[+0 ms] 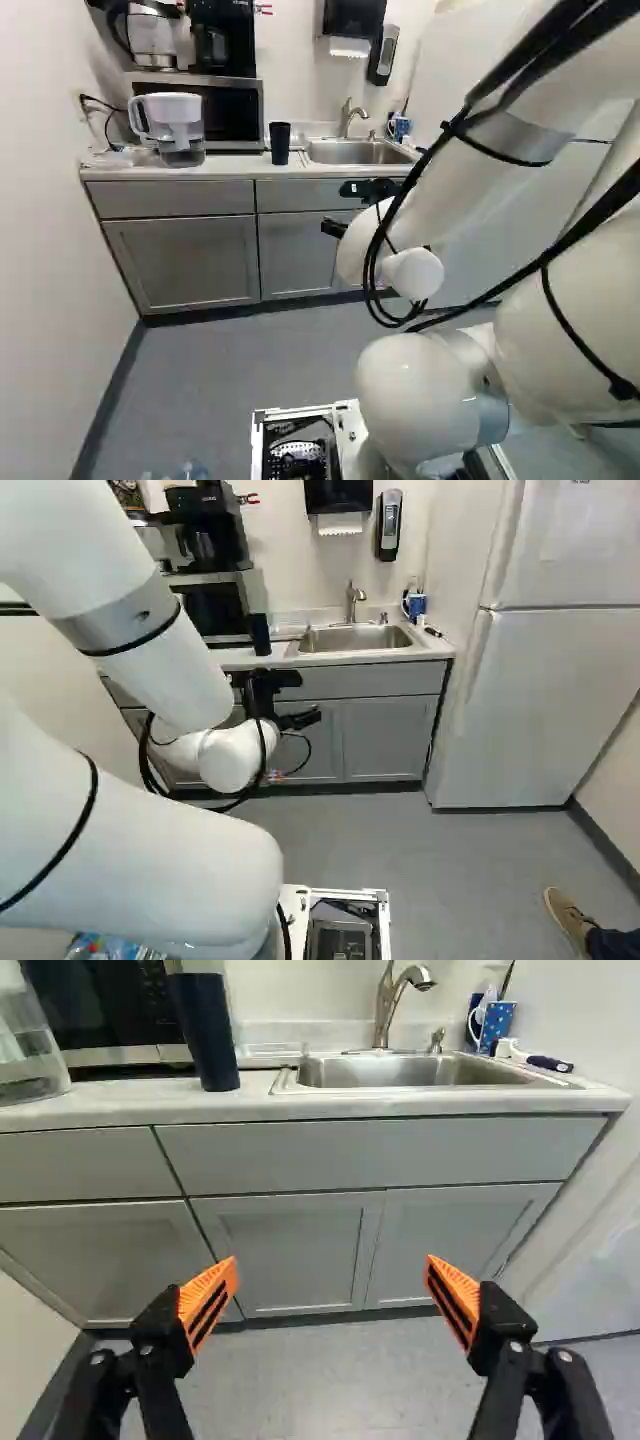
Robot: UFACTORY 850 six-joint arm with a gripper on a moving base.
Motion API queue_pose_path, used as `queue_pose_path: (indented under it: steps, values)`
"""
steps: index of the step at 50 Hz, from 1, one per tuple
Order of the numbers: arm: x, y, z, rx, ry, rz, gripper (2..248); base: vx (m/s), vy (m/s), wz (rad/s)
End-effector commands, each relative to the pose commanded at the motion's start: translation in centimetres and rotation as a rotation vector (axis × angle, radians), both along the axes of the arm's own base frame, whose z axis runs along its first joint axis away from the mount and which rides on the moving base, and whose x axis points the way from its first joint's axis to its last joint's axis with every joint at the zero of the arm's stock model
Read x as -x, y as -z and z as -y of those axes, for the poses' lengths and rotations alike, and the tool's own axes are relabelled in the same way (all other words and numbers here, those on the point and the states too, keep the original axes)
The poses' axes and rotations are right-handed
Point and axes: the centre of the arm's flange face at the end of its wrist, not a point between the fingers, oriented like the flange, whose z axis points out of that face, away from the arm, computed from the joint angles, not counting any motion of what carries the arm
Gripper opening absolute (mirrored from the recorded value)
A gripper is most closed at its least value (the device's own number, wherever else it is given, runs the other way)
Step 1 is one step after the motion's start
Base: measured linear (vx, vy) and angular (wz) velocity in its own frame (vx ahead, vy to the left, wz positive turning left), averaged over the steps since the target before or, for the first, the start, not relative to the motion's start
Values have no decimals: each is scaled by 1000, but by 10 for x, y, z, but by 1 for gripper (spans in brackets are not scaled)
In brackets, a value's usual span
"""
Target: Rinse the cup and place it in the tray
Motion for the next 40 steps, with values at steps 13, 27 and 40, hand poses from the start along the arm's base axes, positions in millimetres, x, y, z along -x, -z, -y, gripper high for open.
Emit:
queue_pose_path:
  steps: [13,27,40]
  values:
    - [0,0,0,0,0,0,247,0,0,0]
    - [0,0,0,0,0,0,247,0,0,0]
    - [-3,-2,0,0,0,6,247,0,0,0]
